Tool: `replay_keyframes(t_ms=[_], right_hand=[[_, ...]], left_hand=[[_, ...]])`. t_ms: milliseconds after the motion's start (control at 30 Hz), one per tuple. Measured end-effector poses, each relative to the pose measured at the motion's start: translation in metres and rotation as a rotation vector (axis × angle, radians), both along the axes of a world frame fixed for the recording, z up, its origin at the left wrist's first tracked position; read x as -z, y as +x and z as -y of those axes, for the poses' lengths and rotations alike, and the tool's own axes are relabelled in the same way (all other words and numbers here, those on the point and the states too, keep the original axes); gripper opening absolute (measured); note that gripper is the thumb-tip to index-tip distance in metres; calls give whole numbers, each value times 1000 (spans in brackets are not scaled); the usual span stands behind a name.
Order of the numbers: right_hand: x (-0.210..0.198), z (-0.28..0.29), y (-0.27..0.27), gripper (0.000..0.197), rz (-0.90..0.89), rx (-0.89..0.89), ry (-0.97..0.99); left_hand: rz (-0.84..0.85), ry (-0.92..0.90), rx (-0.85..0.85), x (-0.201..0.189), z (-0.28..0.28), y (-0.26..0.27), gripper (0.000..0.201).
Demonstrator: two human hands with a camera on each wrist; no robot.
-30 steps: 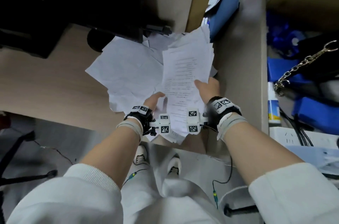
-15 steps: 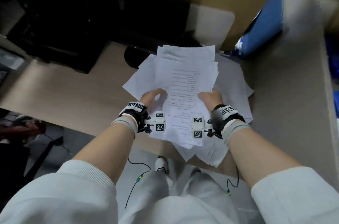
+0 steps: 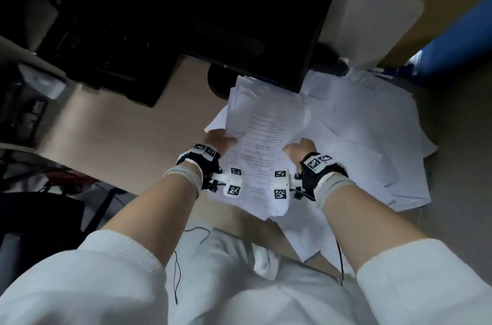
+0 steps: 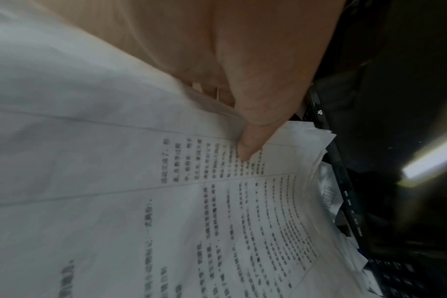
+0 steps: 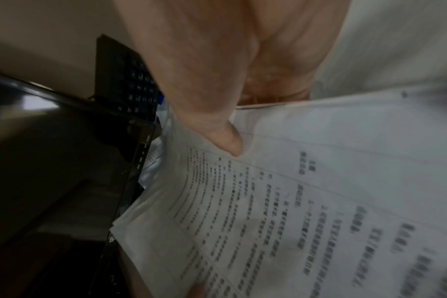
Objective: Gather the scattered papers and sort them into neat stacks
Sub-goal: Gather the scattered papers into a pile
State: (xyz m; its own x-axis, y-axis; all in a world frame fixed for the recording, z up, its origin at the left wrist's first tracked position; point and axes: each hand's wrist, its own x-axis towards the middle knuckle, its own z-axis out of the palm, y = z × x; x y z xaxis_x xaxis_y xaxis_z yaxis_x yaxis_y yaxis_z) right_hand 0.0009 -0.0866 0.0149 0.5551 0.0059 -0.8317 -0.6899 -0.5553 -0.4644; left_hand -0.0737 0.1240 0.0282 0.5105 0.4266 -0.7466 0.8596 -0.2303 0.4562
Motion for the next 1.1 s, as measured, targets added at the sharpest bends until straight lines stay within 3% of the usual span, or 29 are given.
replay_keyframes(t_ms=[67,167,233,333,433,500,567,633,733,833,900,1033,1100], right_hand=[[7,-9,6,45,-21,-11,-21],[23,-19,15,82,-26,-3,-55],[28,-25,23,79,-7,37,-57],[22,-37,35,51,26,141,-42],[21,-48,40,33,41,176,-46],[20,-58,39,34,68,180,-38],[22,-68,39,38,62,176,-38],[22,-78,41,38,53,173,-39],[24,-90,44,45,24,187,-50],[27,-96,44,47,22,250,-54],[27,-93,43,41,63,232,-75],[23,-73,39,35,107,207,-138],[18,-59,38,34,91,171,-156]], left_hand=[[-30,27,-4,6,-10,12,55],[-50,56,46,14,-26,33,56],[-71,73,136,27,-39,48,80],[-93,63,194,59,-59,68,102],[-88,111,233,54,-64,75,86],[-58,173,286,60,-71,74,57],[-41,188,315,68,-82,76,42],[-37,194,341,71,-89,80,44],[-98,221,430,66,-96,86,64],[-113,93,373,69,-92,88,86],[-26,1,283,81,-87,82,91],[132,-111,95,70,-72,70,37],[211,-112,31,68,-64,64,33]])
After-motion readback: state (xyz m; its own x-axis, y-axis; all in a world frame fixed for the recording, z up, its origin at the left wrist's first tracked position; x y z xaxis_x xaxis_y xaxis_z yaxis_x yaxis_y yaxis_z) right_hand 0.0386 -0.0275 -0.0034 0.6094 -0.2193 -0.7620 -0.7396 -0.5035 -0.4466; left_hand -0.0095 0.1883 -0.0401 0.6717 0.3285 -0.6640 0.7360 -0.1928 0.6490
